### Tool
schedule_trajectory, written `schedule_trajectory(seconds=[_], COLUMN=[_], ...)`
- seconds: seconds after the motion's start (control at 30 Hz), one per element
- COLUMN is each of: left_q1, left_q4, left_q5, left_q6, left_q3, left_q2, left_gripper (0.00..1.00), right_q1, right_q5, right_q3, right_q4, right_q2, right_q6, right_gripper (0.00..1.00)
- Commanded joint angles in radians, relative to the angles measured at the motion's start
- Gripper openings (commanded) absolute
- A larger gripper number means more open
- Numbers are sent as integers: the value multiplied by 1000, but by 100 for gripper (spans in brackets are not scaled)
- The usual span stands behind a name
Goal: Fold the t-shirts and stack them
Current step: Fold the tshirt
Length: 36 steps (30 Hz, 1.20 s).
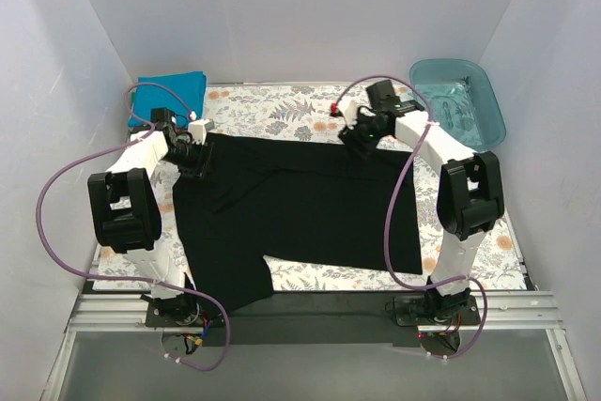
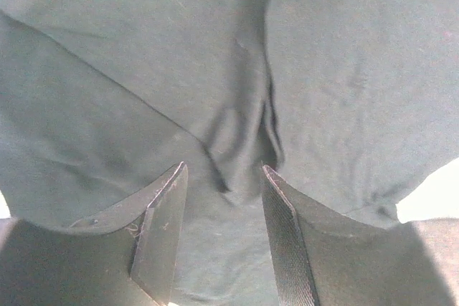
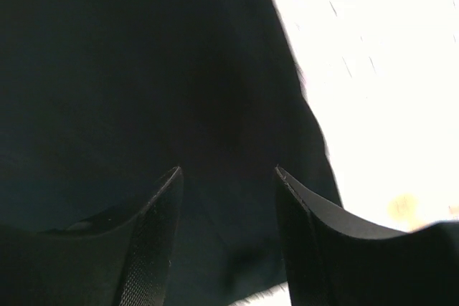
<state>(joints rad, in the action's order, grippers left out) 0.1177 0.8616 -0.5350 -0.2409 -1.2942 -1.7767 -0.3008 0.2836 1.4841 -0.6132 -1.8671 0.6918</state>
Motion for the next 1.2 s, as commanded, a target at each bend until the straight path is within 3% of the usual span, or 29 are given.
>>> schedule_trajectory(seconds=[0.0,0.2,0.53,0.87,1.17], left_q1=[-1,0,25,48,51], left_q4=[4,-28,-41,-50,-53], left_q5=[-75,-71,-10,-8,-13], left_q6=[-58,-178,-228,-253,-247], left_q3=[59,170,197,202,211], left_q2=[79,88,46,20,7], left_gripper=[45,45,44,41,40], right_q1=[-109,-293,-415,-480,-494], right_q5=[162,324,339,292,301], right_q3=[137,280,495,505,498], right_q4=[-10,202,470,604,639], right_q2=[-29,-201,-457,-535,-570], right_q6=[-153,-353,-465,-434,-420], right_gripper=[58,58,74,81,78])
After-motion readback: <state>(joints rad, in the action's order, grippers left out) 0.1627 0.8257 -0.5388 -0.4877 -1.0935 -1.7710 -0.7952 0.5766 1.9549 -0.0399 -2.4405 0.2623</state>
